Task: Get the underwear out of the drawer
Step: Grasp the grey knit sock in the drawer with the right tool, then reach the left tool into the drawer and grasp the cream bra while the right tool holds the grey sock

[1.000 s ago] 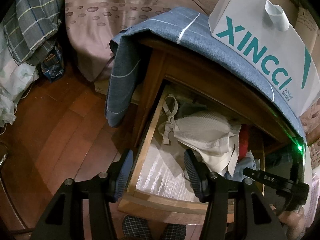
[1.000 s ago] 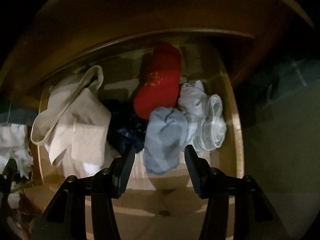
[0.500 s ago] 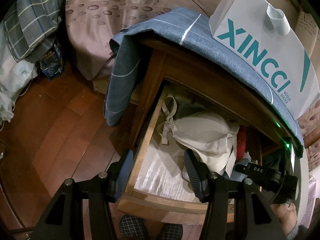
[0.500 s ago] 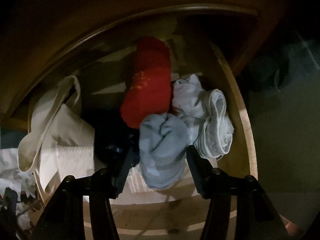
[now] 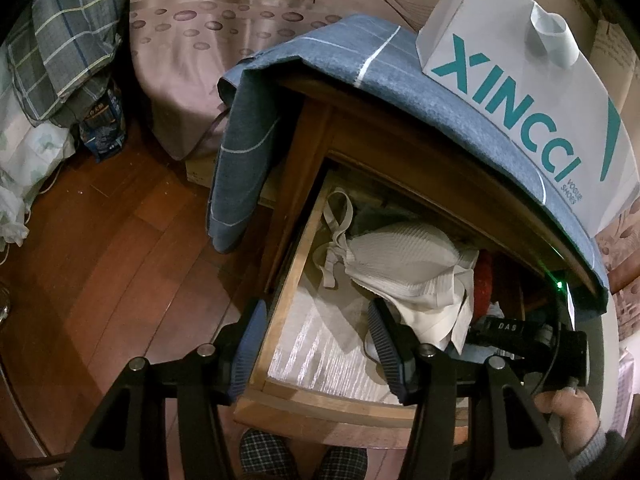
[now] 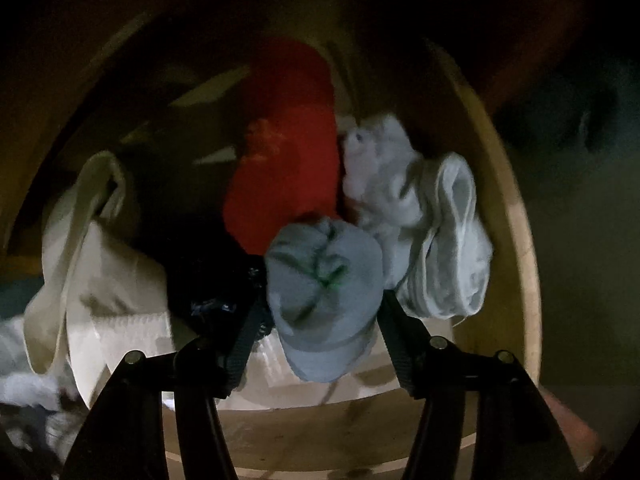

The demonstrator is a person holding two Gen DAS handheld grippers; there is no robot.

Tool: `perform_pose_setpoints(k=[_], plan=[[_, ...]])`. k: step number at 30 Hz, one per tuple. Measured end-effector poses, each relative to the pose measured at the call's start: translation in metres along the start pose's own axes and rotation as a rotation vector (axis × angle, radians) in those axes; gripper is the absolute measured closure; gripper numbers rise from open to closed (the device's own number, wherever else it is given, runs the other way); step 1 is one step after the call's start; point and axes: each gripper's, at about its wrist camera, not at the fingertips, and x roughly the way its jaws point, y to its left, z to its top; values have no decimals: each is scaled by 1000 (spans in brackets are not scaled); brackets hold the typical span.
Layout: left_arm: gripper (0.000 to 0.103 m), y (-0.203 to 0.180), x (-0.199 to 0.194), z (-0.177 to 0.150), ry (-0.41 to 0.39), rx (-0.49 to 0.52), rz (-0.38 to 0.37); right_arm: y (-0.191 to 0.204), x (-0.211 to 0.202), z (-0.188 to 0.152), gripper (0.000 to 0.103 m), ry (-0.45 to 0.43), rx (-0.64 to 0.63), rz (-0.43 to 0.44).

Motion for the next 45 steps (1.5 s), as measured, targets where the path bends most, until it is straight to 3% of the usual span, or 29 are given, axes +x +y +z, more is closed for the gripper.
perform_pose_setpoints(k=[4, 7, 11, 19, 25, 31, 39, 41, 45], plan=[[49, -1, 1, 0, 4, 3, 2, 1, 3, 5, 47, 11, -11, 0], [49, -2, 1, 0, 6, 9, 4, 4, 4, 5, 60, 13, -26, -5], [49, -2, 3, 1, 14, 13, 13, 3, -1, 4, 65, -12, -31, 15], [49, -5, 5, 1, 20, 33, 19, 0, -27, -24, 67, -42, -103, 66], [49, -12, 10, 2, 72, 71, -43, -2, -57, -39, 67, -94, -205, 129], [49, -54, 8, -1, 54, 295, -24, -5, -80, -54, 67, -174, -379, 102], [48, -113, 25, -22, 95, 809, 32, -19, -83, -60, 67, -184, -366, 213], [48, -116, 36, -25, 137, 872, 32, -24, -83, -58, 67, -174, -335, 249], [48, -119, 54, -20, 206, 887, 4, -34, -83, -54, 67, -167, -272, 304]])
